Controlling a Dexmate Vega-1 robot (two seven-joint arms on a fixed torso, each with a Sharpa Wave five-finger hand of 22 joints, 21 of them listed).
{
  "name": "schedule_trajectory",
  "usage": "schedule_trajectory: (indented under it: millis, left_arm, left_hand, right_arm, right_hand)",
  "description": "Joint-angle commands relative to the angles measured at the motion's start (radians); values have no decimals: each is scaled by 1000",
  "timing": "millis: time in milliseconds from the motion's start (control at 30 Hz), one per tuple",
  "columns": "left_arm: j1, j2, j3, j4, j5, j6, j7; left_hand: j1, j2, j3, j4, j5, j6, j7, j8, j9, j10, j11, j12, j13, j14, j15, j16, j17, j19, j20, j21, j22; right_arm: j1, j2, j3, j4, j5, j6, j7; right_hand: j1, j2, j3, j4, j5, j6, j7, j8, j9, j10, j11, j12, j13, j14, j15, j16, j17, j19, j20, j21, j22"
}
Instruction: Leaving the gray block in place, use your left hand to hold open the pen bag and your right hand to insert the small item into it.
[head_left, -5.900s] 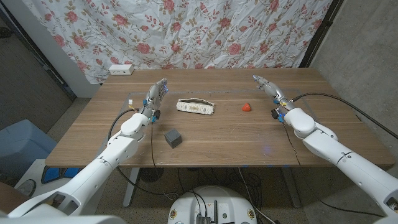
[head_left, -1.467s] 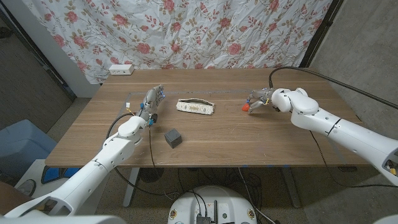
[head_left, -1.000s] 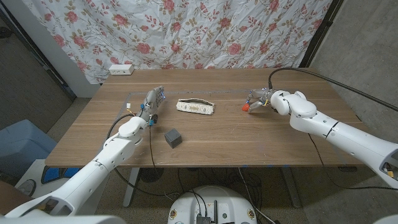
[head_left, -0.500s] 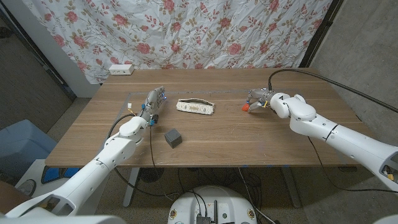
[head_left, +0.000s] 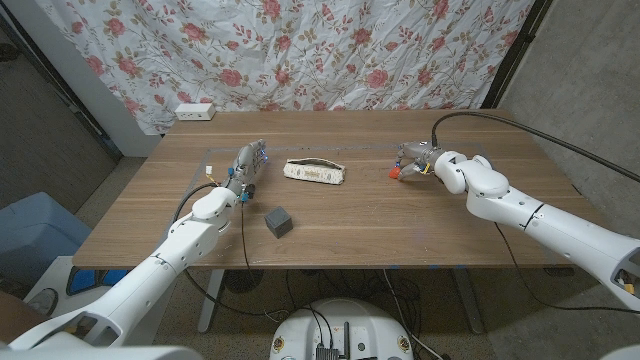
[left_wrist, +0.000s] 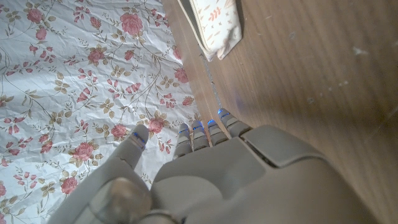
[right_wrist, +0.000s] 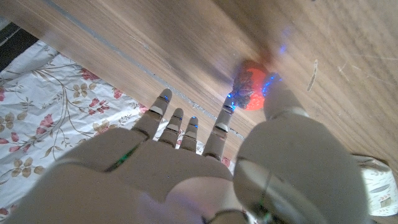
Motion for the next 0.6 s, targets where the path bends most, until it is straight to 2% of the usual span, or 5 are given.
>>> schedule_trajectory:
  millis: [33,433,600]
  left_arm:
    - [-1,-3,2,5,-4,-5,-7]
    - [-4,22,6,-23,12,15,-8]
    - [-11,38,8,-34,24,18,-19]
  left_hand:
    - [-3,73,9,-1,0,-1,5,-1,4,4,2,-3,4,7,-4,-3,2,7,6,-2,1]
    - [-4,70,10,-3,-1,-1,5,-1,3,5,-1,-3,5,8,-3,-3,2,7,7,-2,1]
    - [-1,58,7,-15,-4,6,1,1,3,8,-3,-2,4,8,-6,-3,0,10,3,-2,0]
  right_arm:
    - [-11,5,-1,18,-9,13,-43]
    - [-39,-9,29,-14,15,19,-90]
    - [-47,-11,43,-29,32,17,-93]
  right_hand:
    - [20,-3,5,5,-1,29,1,15,3,23,-2,6,-1,14,-7,12,2,21,-1,9,3]
    - [36,1,3,7,-1,75,0,36,5,51,-5,9,-2,31,-21,19,4,37,-7,7,3]
    - [37,1,2,8,-1,79,0,39,5,54,-5,9,-2,32,-22,20,4,40,-8,7,3]
